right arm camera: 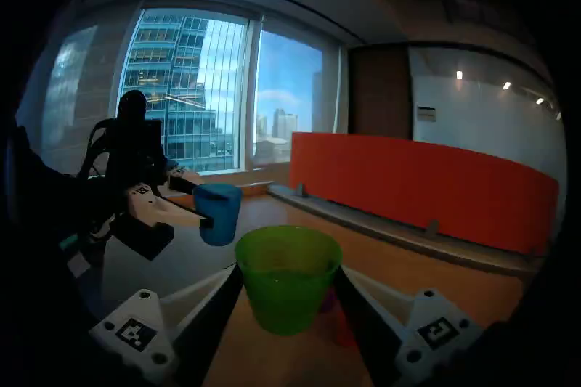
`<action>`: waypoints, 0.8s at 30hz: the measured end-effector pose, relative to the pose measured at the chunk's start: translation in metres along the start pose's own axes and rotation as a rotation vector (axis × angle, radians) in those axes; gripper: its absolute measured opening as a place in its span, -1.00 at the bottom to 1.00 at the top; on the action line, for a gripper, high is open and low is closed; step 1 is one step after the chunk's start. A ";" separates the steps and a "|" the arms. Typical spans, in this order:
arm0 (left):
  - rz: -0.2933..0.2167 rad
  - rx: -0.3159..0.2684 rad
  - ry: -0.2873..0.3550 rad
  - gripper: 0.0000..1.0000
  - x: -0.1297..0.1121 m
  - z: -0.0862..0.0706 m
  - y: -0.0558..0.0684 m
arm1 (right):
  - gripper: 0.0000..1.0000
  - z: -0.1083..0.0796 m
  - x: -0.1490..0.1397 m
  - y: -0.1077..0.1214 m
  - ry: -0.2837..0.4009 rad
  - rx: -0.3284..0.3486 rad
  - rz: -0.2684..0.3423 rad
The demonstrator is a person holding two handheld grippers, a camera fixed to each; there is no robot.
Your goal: Pour water
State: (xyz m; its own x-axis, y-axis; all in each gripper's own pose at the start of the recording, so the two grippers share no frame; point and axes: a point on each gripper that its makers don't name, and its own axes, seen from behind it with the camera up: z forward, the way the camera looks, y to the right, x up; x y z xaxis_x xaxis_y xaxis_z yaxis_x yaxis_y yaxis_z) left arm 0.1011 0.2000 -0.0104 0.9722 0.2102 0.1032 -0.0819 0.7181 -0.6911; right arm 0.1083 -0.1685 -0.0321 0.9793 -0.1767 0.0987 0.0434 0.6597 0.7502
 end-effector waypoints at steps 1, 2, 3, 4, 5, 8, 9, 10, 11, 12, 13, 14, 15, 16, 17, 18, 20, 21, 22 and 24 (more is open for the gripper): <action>0.003 -0.006 -0.007 0.65 -0.002 0.001 0.002 | 0.77 0.000 -0.001 0.001 -0.004 0.000 -0.002; 0.005 -0.011 -0.014 0.65 -0.004 0.002 0.003 | 0.77 0.000 -0.003 0.001 -0.007 0.000 -0.003; 0.008 -0.015 -0.021 0.65 -0.006 0.002 0.005 | 0.77 -0.001 -0.004 0.002 -0.011 0.000 -0.004; 0.012 -0.019 -0.030 0.65 -0.008 0.004 0.006 | 0.78 -0.001 -0.005 0.002 -0.014 0.003 -0.004; 0.016 -0.023 -0.038 0.65 -0.010 0.005 0.008 | 0.78 -0.001 -0.006 0.002 -0.018 0.005 -0.004; 0.031 -0.032 -0.064 0.66 -0.017 0.008 0.012 | 0.77 -0.002 -0.010 0.002 -0.032 0.011 -0.003; 0.036 -0.035 -0.073 0.66 -0.019 0.009 0.013 | 0.77 -0.002 -0.012 0.002 -0.038 0.013 -0.003; 0.042 -0.038 -0.083 0.66 -0.022 0.010 0.014 | 0.77 -0.002 -0.015 0.002 -0.045 0.014 -0.005; 0.047 -0.041 -0.091 0.66 -0.025 0.011 0.015 | 0.77 -0.002 -0.017 0.003 -0.052 0.014 -0.006; 0.051 -0.044 -0.100 0.66 -0.027 0.012 0.016 | 0.77 -0.002 -0.019 0.003 -0.058 0.015 -0.007; 0.055 -0.048 -0.108 0.66 -0.029 0.013 0.017 | 0.77 -0.002 -0.022 0.003 -0.066 0.016 -0.008; 0.059 -0.051 -0.116 0.66 -0.031 0.014 0.018 | 0.77 -0.002 -0.025 0.004 -0.073 0.016 -0.008; 0.062 -0.055 -0.123 0.66 -0.034 0.015 0.019 | 0.78 -0.002 -0.027 0.004 -0.081 0.017 -0.007; 0.065 -0.060 -0.131 0.66 -0.036 0.016 0.021 | 0.78 -0.002 -0.030 0.004 -0.089 0.019 -0.004; 0.067 -0.065 -0.139 0.66 -0.038 0.016 0.022 | 0.78 -0.002 -0.032 0.004 -0.096 0.021 0.000; 0.070 -0.069 -0.147 0.66 -0.040 0.017 0.023 | 0.78 -0.002 -0.034 0.004 -0.103 0.022 0.003; 0.077 -0.078 -0.165 0.66 -0.046 0.018 0.026 | 0.77 -0.002 -0.039 0.005 -0.115 0.024 0.008; 0.080 -0.082 -0.174 0.66 -0.048 0.019 0.027 | 0.77 -0.002 -0.041 0.005 -0.121 0.026 0.010; 0.085 -0.086 -0.183 0.66 -0.051 0.020 0.027 | 0.77 -0.002 -0.043 0.006 -0.127 0.028 0.011; 0.093 -0.093 -0.201 0.66 -0.056 0.021 0.029 | 0.78 -0.002 -0.047 0.006 -0.137 0.033 0.013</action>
State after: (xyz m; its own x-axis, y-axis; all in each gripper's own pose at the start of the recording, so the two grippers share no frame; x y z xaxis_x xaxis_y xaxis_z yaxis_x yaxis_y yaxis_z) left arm 0.0396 0.2231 -0.0207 0.8975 0.4071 0.1693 -0.1398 0.6269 -0.7665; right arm 0.0632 -0.1543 -0.0336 0.9434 -0.2683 0.1951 0.0227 0.6389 0.7690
